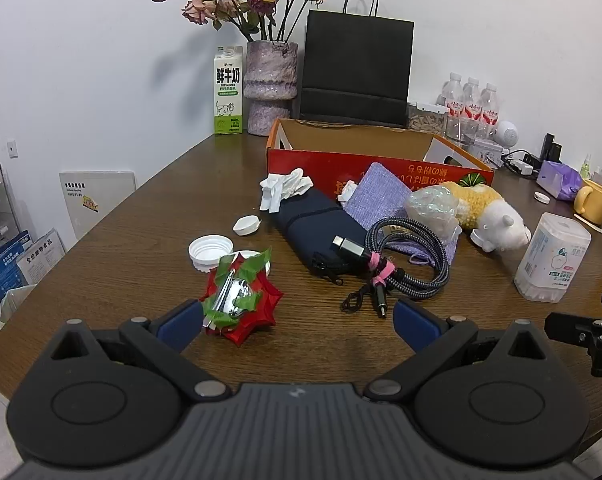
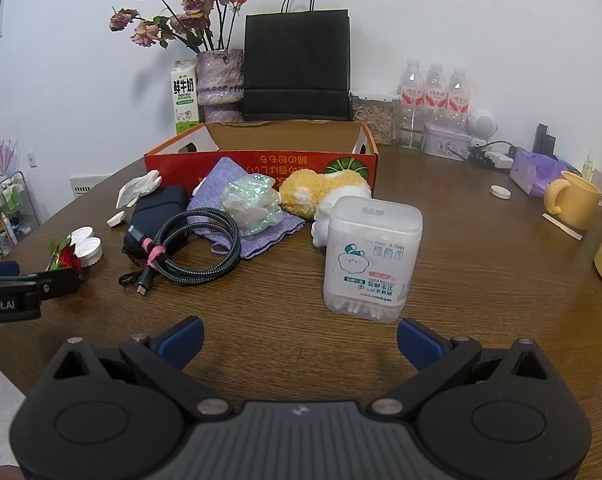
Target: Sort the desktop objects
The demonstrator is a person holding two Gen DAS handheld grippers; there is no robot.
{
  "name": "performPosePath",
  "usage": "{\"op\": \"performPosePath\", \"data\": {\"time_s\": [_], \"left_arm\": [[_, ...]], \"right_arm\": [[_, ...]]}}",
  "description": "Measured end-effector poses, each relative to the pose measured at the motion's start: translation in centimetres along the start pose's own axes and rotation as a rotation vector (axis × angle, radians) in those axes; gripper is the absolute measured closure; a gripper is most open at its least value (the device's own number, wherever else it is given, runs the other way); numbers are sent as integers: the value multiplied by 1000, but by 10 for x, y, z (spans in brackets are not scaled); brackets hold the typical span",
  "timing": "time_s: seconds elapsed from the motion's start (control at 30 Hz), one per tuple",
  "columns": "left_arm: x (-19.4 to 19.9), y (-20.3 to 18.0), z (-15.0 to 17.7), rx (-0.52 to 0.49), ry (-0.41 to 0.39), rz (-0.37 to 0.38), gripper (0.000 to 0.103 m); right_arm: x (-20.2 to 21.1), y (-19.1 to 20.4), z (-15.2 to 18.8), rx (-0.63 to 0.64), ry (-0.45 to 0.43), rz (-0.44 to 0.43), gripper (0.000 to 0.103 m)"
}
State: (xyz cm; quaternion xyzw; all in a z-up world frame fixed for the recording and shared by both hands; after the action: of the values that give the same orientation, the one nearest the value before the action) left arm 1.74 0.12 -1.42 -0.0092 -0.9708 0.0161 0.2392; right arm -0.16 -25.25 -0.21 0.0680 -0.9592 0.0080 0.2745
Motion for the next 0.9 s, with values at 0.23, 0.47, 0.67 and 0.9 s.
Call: {"op": "performPosePath", "data": {"time_s": [0.23, 0.47, 0.67, 0.9], "left_arm": [[-1, -1, 1, -1, 5, -1, 0], [-3, -1, 1, 0, 10, 0, 0], [-4, -1, 1, 1, 10, 7, 0], [-4, -2, 1, -2, 10, 3, 0]], "right_arm": [[-1, 0, 0, 0, 1, 0, 0], [-3, 0, 2, -2, 7, 3, 0], [-3, -1, 2, -3, 7, 2, 0], [-3, -1, 2, -3, 7, 3, 0]]}}
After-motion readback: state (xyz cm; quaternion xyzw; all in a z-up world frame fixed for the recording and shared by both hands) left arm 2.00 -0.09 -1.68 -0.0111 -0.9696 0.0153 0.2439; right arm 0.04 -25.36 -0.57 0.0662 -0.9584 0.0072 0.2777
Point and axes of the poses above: each gripper's, at about its wrist camera, not at the fingertips, and x roughly against the way its jaws point, y to its left, z to its underside, the point moved 2 cm from there along -x, roughly the way its jaws point, and after that the axes turned 4 degrees about -y, right-handed, at the moved point
